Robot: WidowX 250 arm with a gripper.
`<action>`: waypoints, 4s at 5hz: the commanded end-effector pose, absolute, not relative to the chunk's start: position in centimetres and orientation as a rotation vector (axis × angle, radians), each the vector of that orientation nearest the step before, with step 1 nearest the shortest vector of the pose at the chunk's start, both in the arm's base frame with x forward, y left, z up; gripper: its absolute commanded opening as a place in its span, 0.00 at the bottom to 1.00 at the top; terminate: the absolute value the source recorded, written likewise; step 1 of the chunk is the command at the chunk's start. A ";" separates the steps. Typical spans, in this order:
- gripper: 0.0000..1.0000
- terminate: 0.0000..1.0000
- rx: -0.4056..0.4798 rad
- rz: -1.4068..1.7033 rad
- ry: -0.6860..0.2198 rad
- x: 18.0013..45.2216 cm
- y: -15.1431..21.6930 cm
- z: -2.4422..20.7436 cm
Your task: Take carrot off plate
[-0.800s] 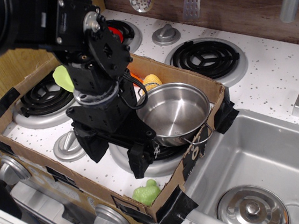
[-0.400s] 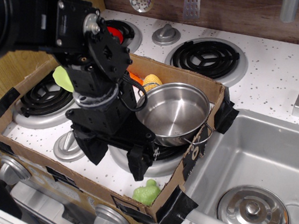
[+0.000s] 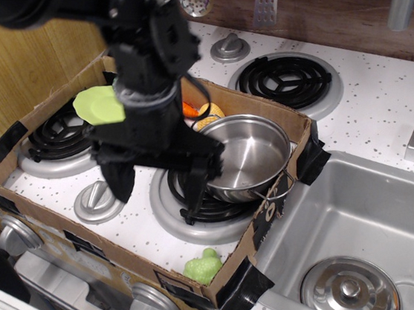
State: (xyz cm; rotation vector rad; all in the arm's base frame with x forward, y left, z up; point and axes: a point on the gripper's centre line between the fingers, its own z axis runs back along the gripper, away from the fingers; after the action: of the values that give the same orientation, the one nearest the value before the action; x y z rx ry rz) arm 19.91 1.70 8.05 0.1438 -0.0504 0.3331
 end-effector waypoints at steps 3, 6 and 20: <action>1.00 0.00 0.313 0.744 -0.200 27.0 8.6 10.7; 1.00 0.00 0.202 0.924 -0.361 31.6 13.6 9.5; 0.00 0.00 0.105 1.314 -0.475 37.0 15.2 6.0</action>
State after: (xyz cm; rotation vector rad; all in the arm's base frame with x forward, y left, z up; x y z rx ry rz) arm 36.62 15.09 2.77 0.1539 -0.3821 1.3289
